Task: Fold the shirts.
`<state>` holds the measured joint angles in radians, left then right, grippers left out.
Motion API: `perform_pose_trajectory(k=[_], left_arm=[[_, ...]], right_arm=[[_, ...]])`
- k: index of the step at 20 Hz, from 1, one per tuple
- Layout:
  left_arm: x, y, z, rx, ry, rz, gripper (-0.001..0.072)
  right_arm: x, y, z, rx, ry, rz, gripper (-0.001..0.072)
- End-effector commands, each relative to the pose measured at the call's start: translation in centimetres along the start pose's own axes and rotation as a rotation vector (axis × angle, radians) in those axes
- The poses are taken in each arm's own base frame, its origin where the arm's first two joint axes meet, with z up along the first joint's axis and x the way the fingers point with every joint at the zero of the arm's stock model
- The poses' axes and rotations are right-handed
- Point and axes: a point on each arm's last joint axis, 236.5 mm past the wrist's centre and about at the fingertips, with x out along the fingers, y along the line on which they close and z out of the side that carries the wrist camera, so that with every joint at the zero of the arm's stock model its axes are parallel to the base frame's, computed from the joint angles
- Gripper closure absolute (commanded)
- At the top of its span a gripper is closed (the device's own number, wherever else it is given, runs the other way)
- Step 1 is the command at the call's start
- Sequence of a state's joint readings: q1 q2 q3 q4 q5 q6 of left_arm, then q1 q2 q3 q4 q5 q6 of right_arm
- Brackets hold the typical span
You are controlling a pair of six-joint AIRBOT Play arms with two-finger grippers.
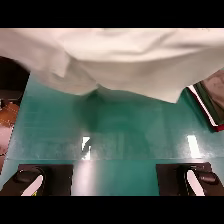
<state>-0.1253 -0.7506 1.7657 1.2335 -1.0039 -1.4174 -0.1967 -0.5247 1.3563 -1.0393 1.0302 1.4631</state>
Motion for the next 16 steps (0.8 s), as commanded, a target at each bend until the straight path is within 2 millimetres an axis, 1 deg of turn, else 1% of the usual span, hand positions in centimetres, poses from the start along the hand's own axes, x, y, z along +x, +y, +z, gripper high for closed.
perform_pose_trajectory(k=[1, 2, 3, 5, 7, 8, 9, 10, 11, 12, 13, 14, 16], left_arm=[[-8.2, -2.6, 9.7, 0.072, -0.283, -0.008, 0.0685], [-9.8, -3.2, 11.1, 0.083, -0.331, -0.014, 0.0685], [-11.0, -3.7, 12.2, 0.09, -0.368, -0.021, 0.0685], [-12.8, -5.2, 13.5, 0.086, -0.415, -0.066, 0.0685], [-13.2, -6.5, 13.4, 0.069, -0.413, -0.125, 0.0685], [-12.9, -6.7, 12.8, 0.07, -0.386, -0.132, 0.0685], [-12.1, -6.3, 12.0, 0.071, -0.35, -0.123, 0.0685], [-10.8, -5.2, 10.6, 0.077, -0.296, -0.087, 0.0685], [-9.0, -3.7, 8.8, 0.082, -0.232, -0.038, 0.0685], [-6.7, -1.9, 6.1, 0.084, -0.133, 0.01, 0.0685], [-4.0, -0.1, 2.5, 0.075, -0.007, 0.047, 0.0685], [-1.6, 1.1, -1.4, 0.054, 0.126, 0.061, 0.0685], [3.3, 3.0, -10.1, 0.004, 0.399, 0.061, 0.0685]], right_arm=[[-6.3, 4.4, 6.9, -0.099, -0.196, 0.039, 0.0697], [-7.2, 4.9, 7.2, -0.104, -0.201, 0.039, 0.0697], [-7.8, 5.4, 7.4, -0.109, -0.195, 0.045, 0.0696], [-8.2, 5.8, 7.4, -0.099, -0.148, 0.041, 0.0696], [-7.8, 4.7, 6.9, -0.077, -0.067, -0.009, 0.0696], [-7.3, 3.7, 6.3, -0.057, -0.009, -0.042, 0.0696], [-6.7, 2.7, 5.5, -0.037, 0.054, -0.075, 0.0696], [-5.8, 1.5, 4.4, -0.007, 0.133, -0.109, 0.0697], [-4.7, 0.8, 3.1, 0.02, 0.22, -0.119, 0.0696], [-3.3, -0.3, 1.4, 0.056, 0.325, -0.134, 0.0696], [-2.0, -1.4, -0.6, 0.085, 0.436, -0.148, 0.0697], [-0.7, -2.5, -2.6, 0.111, 0.544, -0.159, 0.0696], [2.8, -5.1, -6.9, 0.18, 0.722, -0.176, 0.0696]])
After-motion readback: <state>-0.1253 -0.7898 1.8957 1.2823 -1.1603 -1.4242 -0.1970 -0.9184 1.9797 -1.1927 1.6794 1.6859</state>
